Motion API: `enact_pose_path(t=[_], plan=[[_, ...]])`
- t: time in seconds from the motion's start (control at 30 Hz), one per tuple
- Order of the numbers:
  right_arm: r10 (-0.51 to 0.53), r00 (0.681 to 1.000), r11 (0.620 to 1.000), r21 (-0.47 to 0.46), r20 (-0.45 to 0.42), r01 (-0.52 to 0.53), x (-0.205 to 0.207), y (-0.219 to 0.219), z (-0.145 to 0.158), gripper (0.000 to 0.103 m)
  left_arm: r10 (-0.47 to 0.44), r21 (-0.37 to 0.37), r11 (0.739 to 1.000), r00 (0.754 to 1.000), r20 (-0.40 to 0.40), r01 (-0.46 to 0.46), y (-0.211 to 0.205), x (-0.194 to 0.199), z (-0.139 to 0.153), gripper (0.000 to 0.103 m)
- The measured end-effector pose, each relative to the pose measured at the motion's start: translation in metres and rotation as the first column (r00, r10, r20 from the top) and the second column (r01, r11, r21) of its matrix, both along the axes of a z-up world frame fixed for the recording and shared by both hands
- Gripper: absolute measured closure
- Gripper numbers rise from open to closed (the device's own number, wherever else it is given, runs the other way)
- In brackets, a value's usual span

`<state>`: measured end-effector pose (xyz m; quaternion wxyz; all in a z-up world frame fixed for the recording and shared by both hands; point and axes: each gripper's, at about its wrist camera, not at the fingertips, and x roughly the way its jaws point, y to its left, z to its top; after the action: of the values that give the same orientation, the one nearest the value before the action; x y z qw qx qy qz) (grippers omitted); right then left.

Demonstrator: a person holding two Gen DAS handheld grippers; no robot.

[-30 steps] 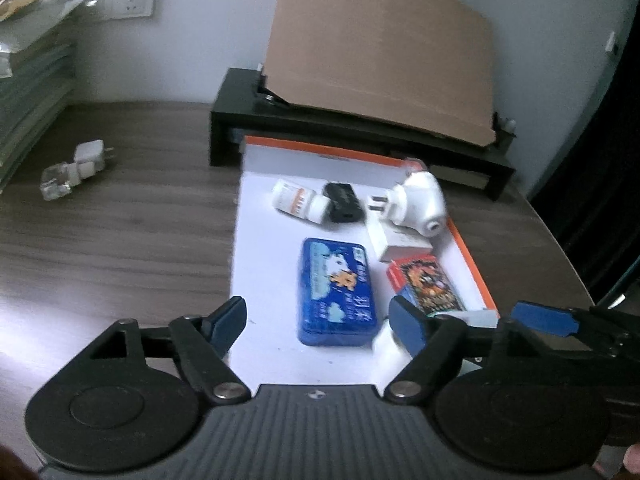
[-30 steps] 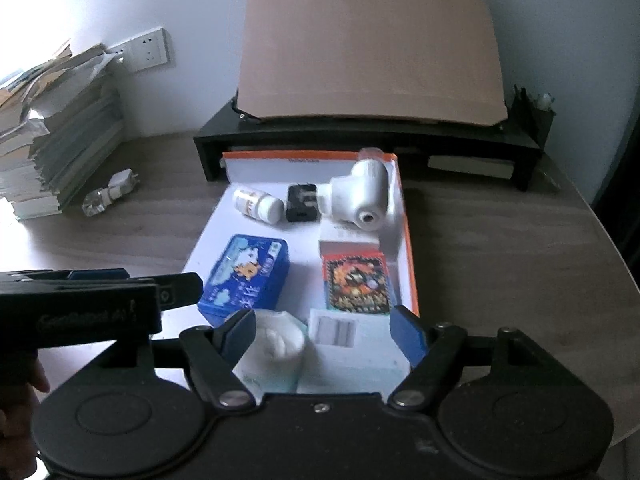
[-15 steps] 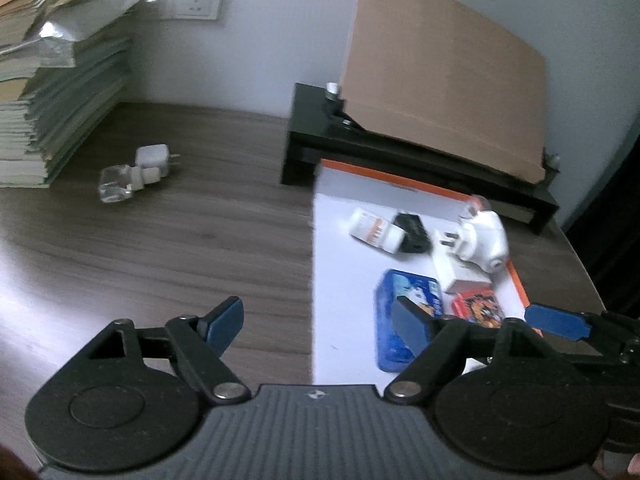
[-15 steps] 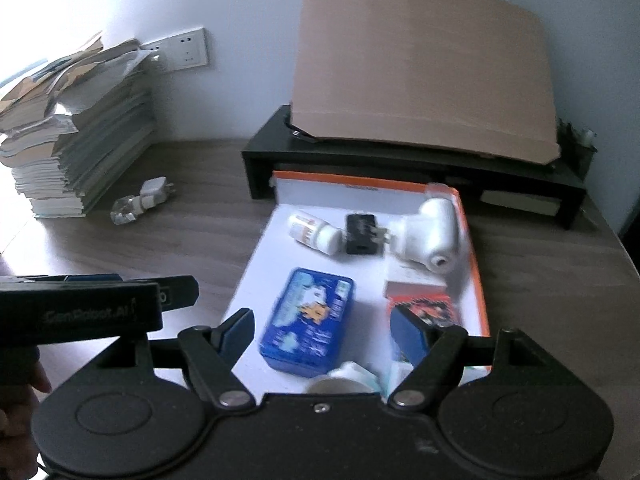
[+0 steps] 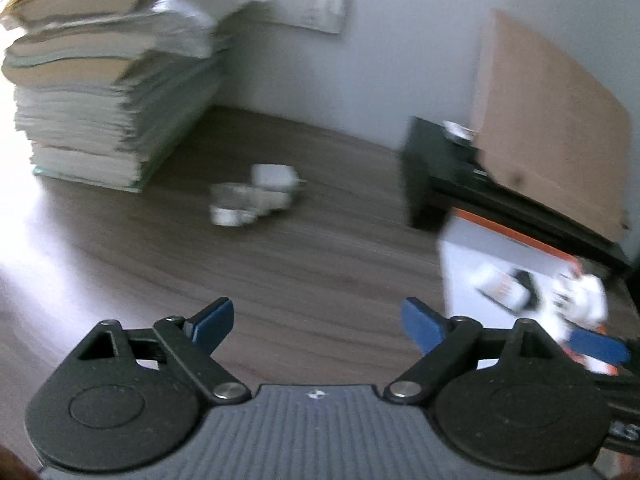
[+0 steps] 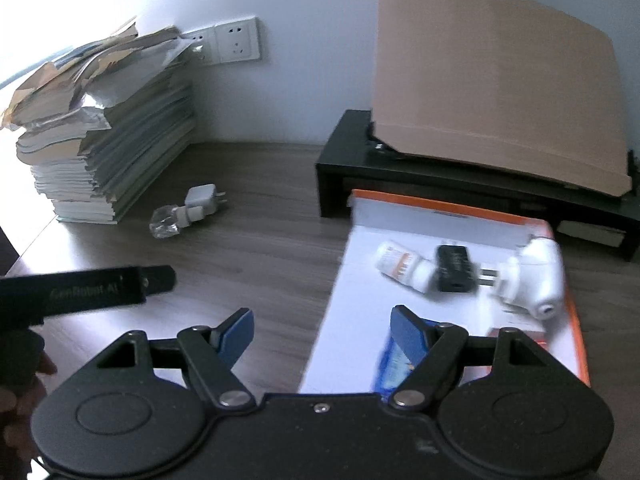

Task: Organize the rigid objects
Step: 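Grasp the glass refill bottle with white cap with the left gripper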

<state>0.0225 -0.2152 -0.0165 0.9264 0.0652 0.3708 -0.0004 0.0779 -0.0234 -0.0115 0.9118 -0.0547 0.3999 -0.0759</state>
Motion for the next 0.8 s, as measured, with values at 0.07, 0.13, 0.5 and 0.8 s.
enact_pose_path(t=[0.07, 0.13, 0.5, 0.8], plan=[[-0.002, 1.0, 1.0, 0.002, -0.009, 0.002, 0.006, 0.005, -0.002, 0.014, 0.035, 0.017, 0.999, 0.999, 0.003, -0.035, 0.013, 0.014, -0.005, 0.006], [-0.011, 1.0, 1.0, 0.007, -0.02, 0.011, 0.013, 0.01, -0.005, 0.014, 0.066, 0.028, 0.997, 0.998, 0.012, -0.066, 0.023, 0.031, -0.009, 0.004], [-0.083, 0.994, 0.996, 0.009, -0.075, 0.084, 0.027, 0.009, -0.02, 0.014, 0.161, 0.064, 0.985, 0.986, 0.04, -0.163, 0.023, 0.116, -0.041, 0.0], [-0.104, 0.99, 0.995, 0.002, -0.091, 0.104, 0.033, -0.001, -0.026, 0.014, 0.222, 0.125, 0.966, 0.974, 0.041, -0.225, 0.008, 0.143, -0.065, 0.0]])
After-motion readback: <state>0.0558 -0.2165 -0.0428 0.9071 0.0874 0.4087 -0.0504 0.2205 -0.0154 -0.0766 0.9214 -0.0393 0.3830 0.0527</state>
